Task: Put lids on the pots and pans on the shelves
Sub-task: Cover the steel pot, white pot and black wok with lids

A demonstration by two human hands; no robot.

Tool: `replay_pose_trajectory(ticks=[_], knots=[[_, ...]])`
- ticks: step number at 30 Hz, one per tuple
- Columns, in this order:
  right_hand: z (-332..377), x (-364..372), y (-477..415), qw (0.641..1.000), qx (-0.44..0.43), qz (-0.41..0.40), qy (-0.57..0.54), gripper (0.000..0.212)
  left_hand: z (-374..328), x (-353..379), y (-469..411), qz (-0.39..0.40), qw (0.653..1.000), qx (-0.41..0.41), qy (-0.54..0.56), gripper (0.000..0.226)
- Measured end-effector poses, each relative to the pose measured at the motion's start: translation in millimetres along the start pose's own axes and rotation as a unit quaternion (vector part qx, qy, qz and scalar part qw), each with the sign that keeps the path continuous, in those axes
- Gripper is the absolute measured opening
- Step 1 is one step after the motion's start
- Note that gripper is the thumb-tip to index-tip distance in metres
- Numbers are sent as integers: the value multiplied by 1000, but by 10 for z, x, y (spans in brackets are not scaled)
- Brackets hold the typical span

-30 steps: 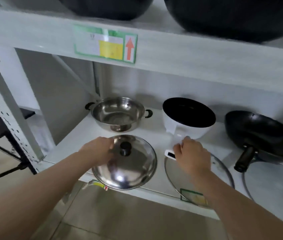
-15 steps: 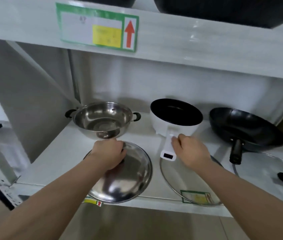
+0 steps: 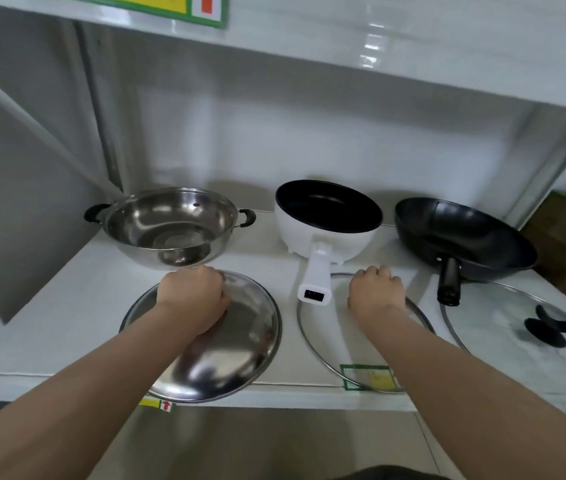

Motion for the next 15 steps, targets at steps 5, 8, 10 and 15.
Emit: replay_pose_trajectory(ticks=[5,8,10,15], knots=[[-154,103,85,991,92,61,-77,28,12,0,0,1,1000,-12,13,28],[-194,35,150,988,89,38,-124,16,-1,-36,40,23,1000,2,7,30],[-197,-30,240,987,81,16,-139,9,23,-67,68,44,999,11,1,31],[-223,-209,425,984,64,-40,-163,17,144,-224,144,59,998,14,-6,33]])
Point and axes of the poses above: each hand's wrist, its own y-axis away from the middle knuckle, its own x-axis out of the palm, z = x × y, the point moved 7 cm from there along -y, towards the middle knuckle, and after that the axes turned 13 degrees about -z, right-handed, at the moved point
